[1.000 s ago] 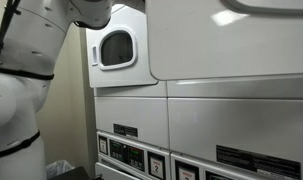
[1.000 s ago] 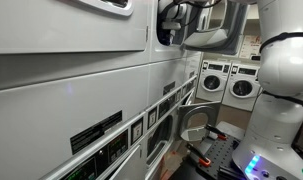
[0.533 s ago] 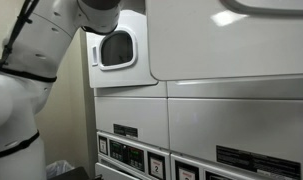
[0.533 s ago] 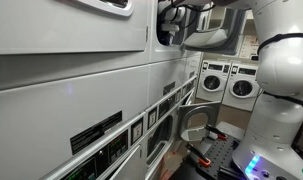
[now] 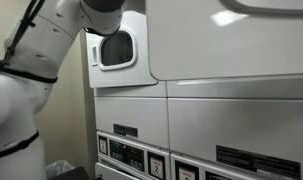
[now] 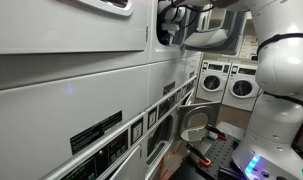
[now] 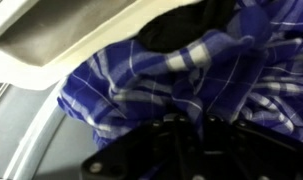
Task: Remove the cloth from the dryer
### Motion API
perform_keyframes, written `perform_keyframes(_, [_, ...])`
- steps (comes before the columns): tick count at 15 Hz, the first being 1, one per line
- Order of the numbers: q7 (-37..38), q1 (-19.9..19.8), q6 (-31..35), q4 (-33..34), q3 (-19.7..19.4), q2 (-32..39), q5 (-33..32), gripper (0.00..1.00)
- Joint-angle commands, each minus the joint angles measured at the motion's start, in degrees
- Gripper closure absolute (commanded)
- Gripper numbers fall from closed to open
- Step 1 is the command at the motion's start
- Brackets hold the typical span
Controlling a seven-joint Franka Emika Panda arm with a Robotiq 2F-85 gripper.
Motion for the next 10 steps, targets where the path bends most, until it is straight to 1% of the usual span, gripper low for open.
perform_keyframes(1, [-2.19, -0.72, -3.78, 1.43, 1.03, -0.36, 1.06, 0.96])
perform_keyframes(6, [-2.71, -0.98, -10.18, 2.08, 0.6, -3.22, 0.65, 0.96])
perform_keyframes(10, [-5.13, -1.83, -17.55, 2.53, 0.78, -7.18, 1.29, 0.96])
